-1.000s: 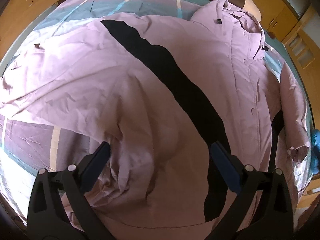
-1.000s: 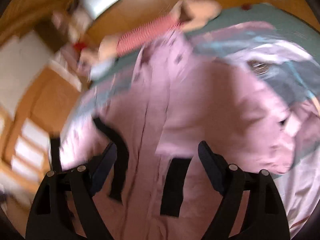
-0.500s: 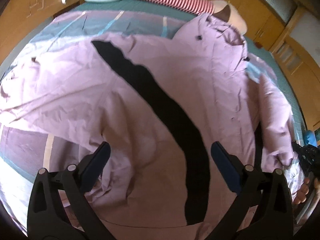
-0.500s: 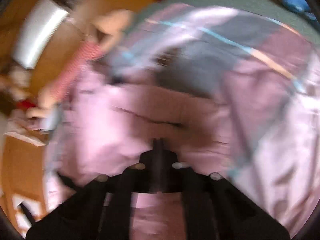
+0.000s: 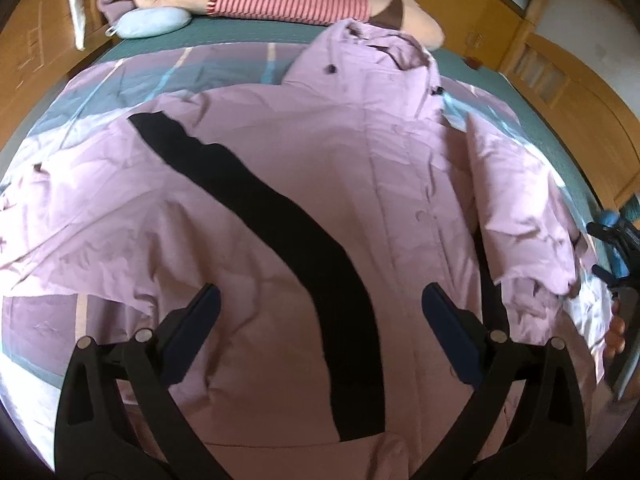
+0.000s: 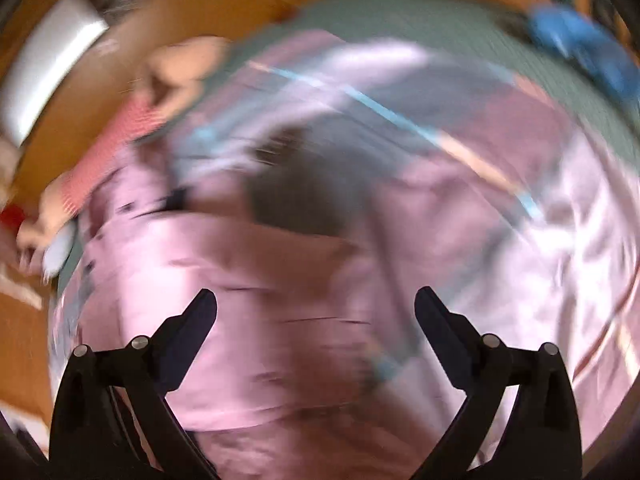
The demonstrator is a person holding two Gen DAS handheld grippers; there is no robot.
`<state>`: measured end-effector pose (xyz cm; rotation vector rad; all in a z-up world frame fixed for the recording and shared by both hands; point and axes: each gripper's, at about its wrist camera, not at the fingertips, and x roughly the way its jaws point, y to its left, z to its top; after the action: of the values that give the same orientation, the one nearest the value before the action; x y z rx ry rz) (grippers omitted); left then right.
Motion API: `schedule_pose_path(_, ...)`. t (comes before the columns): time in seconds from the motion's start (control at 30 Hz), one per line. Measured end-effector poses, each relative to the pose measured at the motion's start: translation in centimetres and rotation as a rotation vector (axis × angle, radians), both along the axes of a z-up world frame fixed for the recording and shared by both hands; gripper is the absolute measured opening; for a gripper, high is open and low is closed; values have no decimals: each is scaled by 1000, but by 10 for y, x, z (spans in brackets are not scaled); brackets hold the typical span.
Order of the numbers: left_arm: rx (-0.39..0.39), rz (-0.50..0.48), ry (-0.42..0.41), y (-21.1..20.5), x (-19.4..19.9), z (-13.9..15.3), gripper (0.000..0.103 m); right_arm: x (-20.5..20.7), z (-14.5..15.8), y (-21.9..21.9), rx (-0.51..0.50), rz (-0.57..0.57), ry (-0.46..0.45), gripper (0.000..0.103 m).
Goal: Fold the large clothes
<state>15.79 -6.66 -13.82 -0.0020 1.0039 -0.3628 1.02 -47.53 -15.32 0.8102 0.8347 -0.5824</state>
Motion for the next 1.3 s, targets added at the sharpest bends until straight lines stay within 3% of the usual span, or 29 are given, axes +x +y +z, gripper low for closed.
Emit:
schedule_pose_path(0.07, 20, -24, -6, -8, -4, -2, 101, -4, -23, -16, 149, -11, -25, 98)
schedule_pose_path(0.1, 26, -33, -7, -11, -6, -3, 101, -3, -34, -19, 265, 21, -87, 91)
schedule_pose_path(0.13, 35, -43, -5, -14, -7, -5, 101, -1, -40, -19, 346, 57, -134, 60)
schedule_pose_path(0.17, 43, -52, -5, -17, -8, -7, 101, 1, -43, -15, 384, 82, -149, 46)
schedule_pose_path(0.27, 78, -70, -19, -24, -13, -10, 101, 3, -11, 6, 248, 149, -216, 19)
schedule_pose_path(0.37, 123, -77, -50, -30, -16, -10, 101, 1, 48, 47, 117, 338, -458, 13)
schedule_pose_path(0.43, 139, -75, -70, -31, -18, -8, 101, 5, 83, 96, 67, 596, -604, 13)
schedule_pose_path(0.5, 135, -68, -74, -29, -18, -7, 101, 12, 95, 147, 52, 833, -632, 23)
schedule_pose_path(0.53, 128, -64, -70, -28, -17, -7, 101, 13, 98, 168, 26, 905, -629, 46)
schedule_pose_path(0.57, 118, -57, -64, -26, -16, -8, 101, 14, 100, 185, 0, 959, -618, 79)
schedule_pose_path(0.6, 111, -49, -57, -23, -15, -9, 101, 13, 101, 200, -35, 990, -593, 90)
schedule_pose_path(0.63, 105, -41, -49, -21, -13, -9, 101, 9, 102, 209, -58, 1001, -591, 94)
schedule_pose_path(0.73, 66, -20, -16, -13, -7, -10, 101, 6, 100, 209, -96, 999, -564, 94)
schedule_pose_path(0.9, -20, -11, 7, -6, 5, -3, 101, 25, 75, 180, -120, 785, -419, 94)
schedule_pose_path(0.97, -13, -15, 4, -5, 18, -3, 101, 31, 61, 167, -92, 729, -386, 94)
schedule_pose_path(1.07, 26, 75, 39, 11, 52, -13, 101, 37, 46, 158, -77, 680, -322, 94)
schedule_pose_path(1.17, -126, 109, 159, 33, 73, -29, 101, 40, 31, 157, -72, 666, -254, 94)
schedule_pose_path(1.23, -300, 131, 254, 49, 85, -44, 100, 43, 23, 159, -33, 681, -227, 94)
schedule_pose_path(1.3, -382, 158, 282, 58, 89, -48, 97, 52, 19, 164, -29, 695, -206, 94)
